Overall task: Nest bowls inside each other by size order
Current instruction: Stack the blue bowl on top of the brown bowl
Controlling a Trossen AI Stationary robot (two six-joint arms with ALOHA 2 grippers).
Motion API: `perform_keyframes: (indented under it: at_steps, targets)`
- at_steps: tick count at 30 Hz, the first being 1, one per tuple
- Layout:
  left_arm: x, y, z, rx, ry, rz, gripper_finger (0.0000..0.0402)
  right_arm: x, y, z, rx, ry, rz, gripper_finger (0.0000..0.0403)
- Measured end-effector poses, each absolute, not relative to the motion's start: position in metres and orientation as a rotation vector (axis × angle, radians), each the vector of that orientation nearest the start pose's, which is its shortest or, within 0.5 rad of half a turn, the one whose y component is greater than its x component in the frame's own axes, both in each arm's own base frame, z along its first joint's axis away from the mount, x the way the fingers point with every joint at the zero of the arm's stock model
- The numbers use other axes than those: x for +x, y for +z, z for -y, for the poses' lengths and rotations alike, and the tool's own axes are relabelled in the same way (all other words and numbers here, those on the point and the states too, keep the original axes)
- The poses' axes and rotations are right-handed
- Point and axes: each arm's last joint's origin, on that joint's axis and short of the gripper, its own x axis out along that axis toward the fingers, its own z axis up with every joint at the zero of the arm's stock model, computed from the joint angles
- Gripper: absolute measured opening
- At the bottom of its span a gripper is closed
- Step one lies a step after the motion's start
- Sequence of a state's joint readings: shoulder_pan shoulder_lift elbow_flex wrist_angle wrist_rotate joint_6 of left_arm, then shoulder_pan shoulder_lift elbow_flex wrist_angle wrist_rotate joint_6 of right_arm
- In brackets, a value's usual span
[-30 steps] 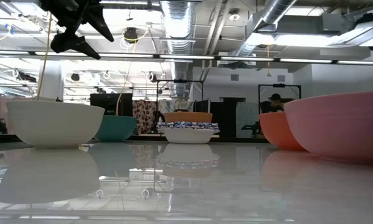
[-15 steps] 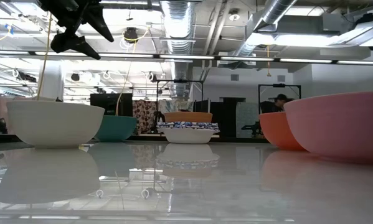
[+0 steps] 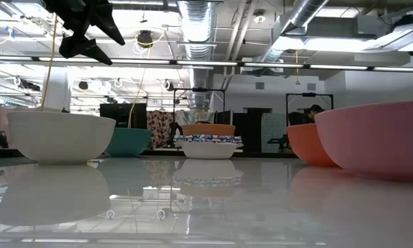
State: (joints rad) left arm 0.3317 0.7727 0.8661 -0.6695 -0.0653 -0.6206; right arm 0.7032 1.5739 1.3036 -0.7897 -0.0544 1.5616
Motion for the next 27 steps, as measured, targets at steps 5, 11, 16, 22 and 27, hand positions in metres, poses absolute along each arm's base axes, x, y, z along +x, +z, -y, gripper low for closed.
perform_keyframes:
  at_steps: [5, 11, 16, 22, 27]
  targets:
    - [0.142, 0.318, -0.05, -0.637, 0.528, -0.452, 0.0297, 0.241, 0.317, -0.166, 1.032, -0.335, -1.222, 0.0003]
    - [0.141, 0.317, -0.05, -0.596, 0.526, -0.464, 0.0297, 0.252, 0.343, -0.088, 1.014, -0.613, -1.16, 0.0006]
    - [0.14, 0.316, -0.05, -0.593, 0.537, -0.483, 0.0297, 0.275, 0.353, -0.021, 0.949, -0.724, -1.032, 0.0007]
    - [0.14, 0.316, -0.05, -0.593, 0.539, -0.483, 0.0297, 0.308, 0.35, 0.06, 0.863, -0.763, -0.892, 0.0008]
    - [0.14, 0.316, -0.05, -0.62, 0.547, -0.479, 0.0297, 0.33, 0.343, 0.123, 0.833, -0.772, -0.851, 0.0008]
